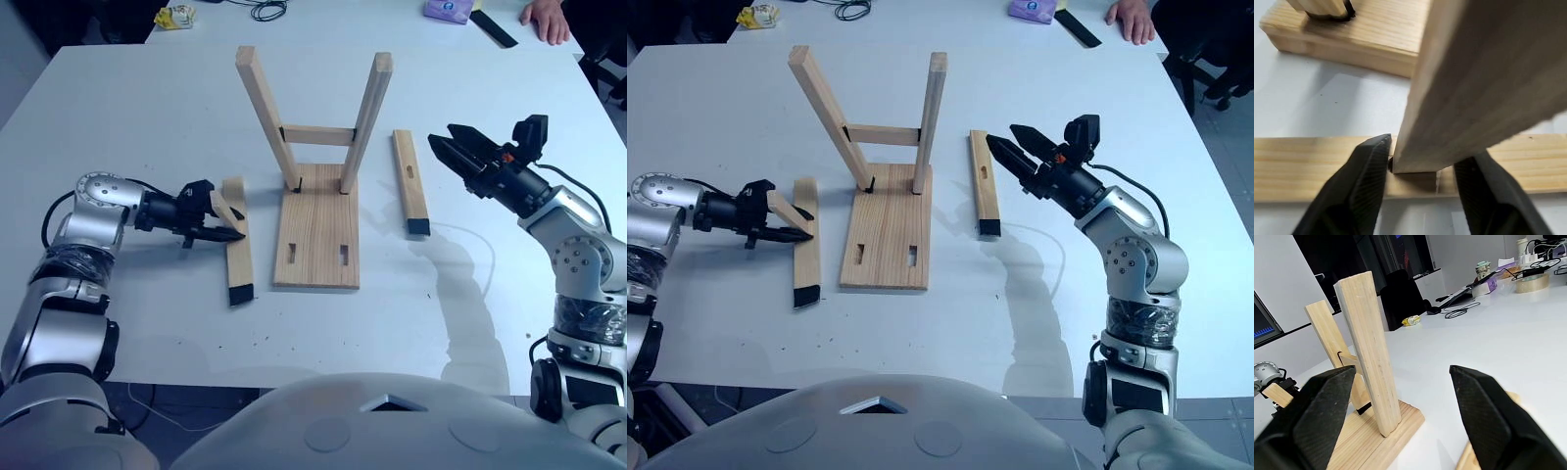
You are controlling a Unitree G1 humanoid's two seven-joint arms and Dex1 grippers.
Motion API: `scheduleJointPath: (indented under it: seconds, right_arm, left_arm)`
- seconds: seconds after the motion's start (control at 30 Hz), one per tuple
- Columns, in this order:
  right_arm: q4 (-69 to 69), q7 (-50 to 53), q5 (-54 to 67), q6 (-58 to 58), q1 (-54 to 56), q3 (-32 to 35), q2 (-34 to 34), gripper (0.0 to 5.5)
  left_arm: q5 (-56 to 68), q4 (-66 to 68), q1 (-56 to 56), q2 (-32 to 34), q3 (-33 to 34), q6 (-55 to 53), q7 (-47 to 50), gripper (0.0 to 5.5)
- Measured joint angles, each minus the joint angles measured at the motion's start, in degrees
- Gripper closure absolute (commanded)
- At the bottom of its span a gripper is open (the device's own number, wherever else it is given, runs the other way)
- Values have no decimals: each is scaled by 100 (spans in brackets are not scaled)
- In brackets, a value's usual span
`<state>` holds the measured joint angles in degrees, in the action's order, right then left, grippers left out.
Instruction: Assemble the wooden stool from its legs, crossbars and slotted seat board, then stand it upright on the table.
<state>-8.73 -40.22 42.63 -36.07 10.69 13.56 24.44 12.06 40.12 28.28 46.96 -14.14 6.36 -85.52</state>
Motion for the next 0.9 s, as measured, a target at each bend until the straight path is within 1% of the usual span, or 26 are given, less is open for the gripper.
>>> scheduleJointPath:
  seconds: [0.1, 0.2, 0.4, 0.7, 0.77, 0.83, 0.9]
  right_arm:
    - [35, 2, 1, 1, 4, 0, 0, 195]
    - [0, 11, 7, 2, -51, 7, -3, 195]
    - [-21, 52, 10, 0, -137, 7, -12, 195]
    - [-160, 171, 23, -3, -279, 16, -138, 195]
    - [-192, 186, 34, -3, -329, 37, -141, 195]
    - [-236, 223, 38, -1, -394, 92, -145, 195]
    - [-272, 265, 43, 1, -473, 123, -169, 195]
  left_arm:
    - [-18, -10, 1, -7, 177, -41, 100, 226]
    - [-40, -106, -11, -24, 417, -1, 306, 226]
    - [196, -731, -321, 37, 861, -200, 279, 226]
    - [97, -732, -543, 562, 1256, -98, 216, 226]
    - [356, -1149, -819, 598, 1495, -443, 253, 226]
    - [799, -1813, -1137, 608, 1836, -1011, 382, 226]
    - [1157, -2445, -1381, 591, 2159, -1494, 672, 226]
